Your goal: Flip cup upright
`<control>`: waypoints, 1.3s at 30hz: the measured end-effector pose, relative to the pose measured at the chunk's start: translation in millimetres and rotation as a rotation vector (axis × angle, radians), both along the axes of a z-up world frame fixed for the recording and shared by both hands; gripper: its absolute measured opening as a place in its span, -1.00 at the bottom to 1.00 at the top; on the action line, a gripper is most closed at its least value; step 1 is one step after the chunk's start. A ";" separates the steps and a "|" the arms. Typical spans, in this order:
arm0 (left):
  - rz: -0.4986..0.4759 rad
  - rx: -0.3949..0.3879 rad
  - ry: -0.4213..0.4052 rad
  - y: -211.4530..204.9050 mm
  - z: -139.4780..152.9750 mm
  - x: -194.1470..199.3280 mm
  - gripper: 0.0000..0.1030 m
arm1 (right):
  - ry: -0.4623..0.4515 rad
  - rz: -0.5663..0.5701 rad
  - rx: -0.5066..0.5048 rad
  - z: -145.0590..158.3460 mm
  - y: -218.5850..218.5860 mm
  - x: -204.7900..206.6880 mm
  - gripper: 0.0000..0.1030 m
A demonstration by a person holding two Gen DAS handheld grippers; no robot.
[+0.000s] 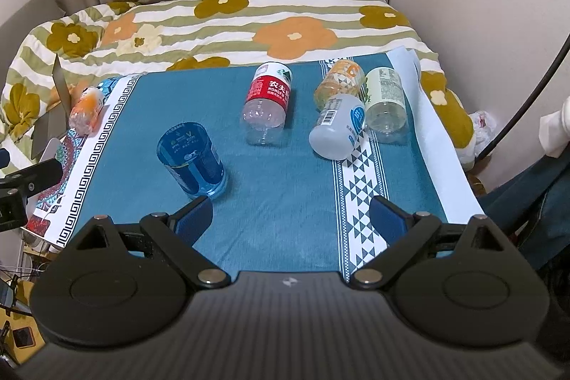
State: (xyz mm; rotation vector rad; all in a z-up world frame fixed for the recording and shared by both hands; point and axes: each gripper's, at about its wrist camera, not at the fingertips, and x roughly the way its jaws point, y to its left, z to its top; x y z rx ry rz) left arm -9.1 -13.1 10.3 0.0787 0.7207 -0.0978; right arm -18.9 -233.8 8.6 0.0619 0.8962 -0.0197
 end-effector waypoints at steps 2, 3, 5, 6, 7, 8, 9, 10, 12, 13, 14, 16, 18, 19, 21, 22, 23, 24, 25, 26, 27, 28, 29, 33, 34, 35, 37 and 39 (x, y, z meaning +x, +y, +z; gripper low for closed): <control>0.001 0.000 0.001 -0.1 -0.1 0.0 1.00 | 0.000 0.002 -0.001 0.3 0.9 0.9 1.00; 0.001 -0.001 0.001 -0.1 -0.1 -0.1 1.00 | 0.000 0.003 -0.002 0.6 1.1 1.1 1.00; 0.000 -0.004 0.003 0.3 0.0 0.3 1.00 | 0.002 0.003 -0.002 0.8 1.6 1.4 1.00; -0.001 -0.004 0.002 0.8 0.1 -0.1 1.00 | 0.002 0.002 -0.002 0.9 2.0 1.5 1.00; -0.002 -0.004 0.002 0.4 0.4 -0.1 1.00 | 0.001 0.002 -0.002 0.8 2.1 1.5 1.00; -0.002 -0.004 0.003 1.2 0.0 0.1 1.00 | 0.001 0.002 -0.002 0.8 2.1 1.6 1.00; -0.003 -0.004 0.004 1.2 0.2 0.1 1.00 | 0.001 0.002 -0.002 0.7 2.1 1.6 1.00; -0.004 -0.005 0.004 1.7 0.4 0.2 1.00 | 0.001 0.002 -0.003 0.6 2.1 1.6 1.00; -0.007 -0.007 0.006 1.8 0.7 0.5 1.00 | 0.001 0.002 -0.002 0.5 2.0 1.7 1.00; -0.008 -0.008 0.007 2.0 0.6 0.6 1.00 | 0.001 0.001 -0.002 0.6 2.8 1.4 1.00; -0.009 -0.010 0.008 2.3 0.7 0.8 1.00 | 0.001 0.001 -0.002 0.6 2.7 1.5 1.00; -0.011 -0.012 0.008 3.3 0.8 0.7 1.00 | 0.001 0.001 -0.003 0.7 2.4 1.4 1.00; -0.013 -0.012 0.011 3.5 0.7 1.8 1.00 | 0.001 -0.001 -0.003 0.8 2.2 1.6 1.00; -0.015 -0.011 0.013 3.0 0.5 2.1 1.00 | 0.002 -0.003 -0.002 0.6 2.1 1.9 1.00; -0.020 -0.008 0.013 2.3 0.5 2.2 1.00 | 0.002 -0.007 0.000 0.2 2.5 2.3 1.00; -0.020 -0.004 0.011 1.9 0.6 2.1 1.00 | 0.002 -0.009 0.000 -0.2 2.9 2.2 1.00; -0.018 -0.001 0.009 2.0 0.6 2.0 1.00 | 0.002 -0.010 0.000 -0.1 3.1 2.1 1.00; -0.017 0.001 0.005 1.9 1.1 1.9 1.00 | 0.001 -0.010 0.000 -0.2 3.1 2.1 1.00; -0.014 0.005 0.002 1.8 1.3 1.8 1.00 | 0.001 -0.011 0.000 -0.2 3.1 2.5 1.00; -0.010 0.010 -0.002 1.4 1.5 2.0 1.00 | 0.000 -0.012 0.000 -0.4 3.3 2.3 1.00; -0.005 0.016 -0.005 1.4 1.8 2.1 1.00 | 0.001 -0.013 0.000 -0.5 3.7 2.0 1.00; -0.001 0.022 -0.008 1.5 2.0 2.4 1.00 | 0.000 -0.013 0.000 -0.5 3.6 2.1 1.00; 0.003 0.028 -0.011 2.0 2.1 2.8 1.00 | 0.000 -0.014 0.000 -0.6 3.7 2.5 1.00; 0.012 0.030 -0.018 4.2 2.5 3.3 1.00 | 0.001 -0.012 0.000 -0.6 3.4 2.6 1.00; 0.012 0.029 -0.018 4.3 2.3 3.4 1.00 | 0.001 -0.011 0.000 -0.7 3.3 2.4 1.00; 0.010 0.027 -0.017 4.8 2.2 3.7 1.00 | 0.001 -0.011 0.000 -0.7 3.4 2.4 1.00; 0.004 0.025 -0.020 5.2 2.1 3.8 1.00 | 0.001 -0.011 0.000 -0.7 3.4 2.3 1.00; 0.002 0.026 -0.024 5.4 2.1 3.8 1.00 | 0.000 -0.012 0.000 -0.7 3.5 2.2 1.00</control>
